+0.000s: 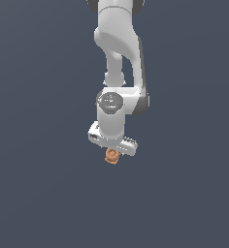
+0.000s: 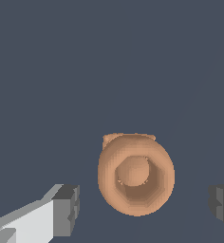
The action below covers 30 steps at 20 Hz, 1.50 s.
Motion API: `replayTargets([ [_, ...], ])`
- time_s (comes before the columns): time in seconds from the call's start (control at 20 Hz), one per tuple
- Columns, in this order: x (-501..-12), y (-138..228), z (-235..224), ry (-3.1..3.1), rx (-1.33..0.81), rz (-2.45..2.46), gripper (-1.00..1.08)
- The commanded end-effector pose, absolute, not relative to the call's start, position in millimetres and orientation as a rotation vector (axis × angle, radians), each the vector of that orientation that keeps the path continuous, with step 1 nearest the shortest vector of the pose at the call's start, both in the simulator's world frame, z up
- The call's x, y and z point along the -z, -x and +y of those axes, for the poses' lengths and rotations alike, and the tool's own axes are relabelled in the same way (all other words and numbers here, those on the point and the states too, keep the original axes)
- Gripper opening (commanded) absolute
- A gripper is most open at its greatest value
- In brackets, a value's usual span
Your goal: Pick up the object and move it to a goal position.
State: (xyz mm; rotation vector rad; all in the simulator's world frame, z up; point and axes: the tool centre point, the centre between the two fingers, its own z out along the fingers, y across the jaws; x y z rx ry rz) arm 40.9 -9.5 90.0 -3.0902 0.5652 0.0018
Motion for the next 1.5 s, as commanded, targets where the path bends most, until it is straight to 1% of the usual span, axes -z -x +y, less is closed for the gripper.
replayTargets([
  [0.0,-90,-41,-9,3.090,-0.001,0.565,1.00],
  [0.2,-80,-41,-9,3.090,-0.001,0.566,1.00],
  [0.55,-45,-40,-10,3.089,0.000,0.572,1.00],
  [0.8,-40,-42,-10,3.089,0.000,0.573,1.00],
  [0.85,-40,-42,-10,3.089,0.000,0.573,-1.00],
  [1.45,-41,-41,-9,3.089,0.001,0.573,-1.00],
])
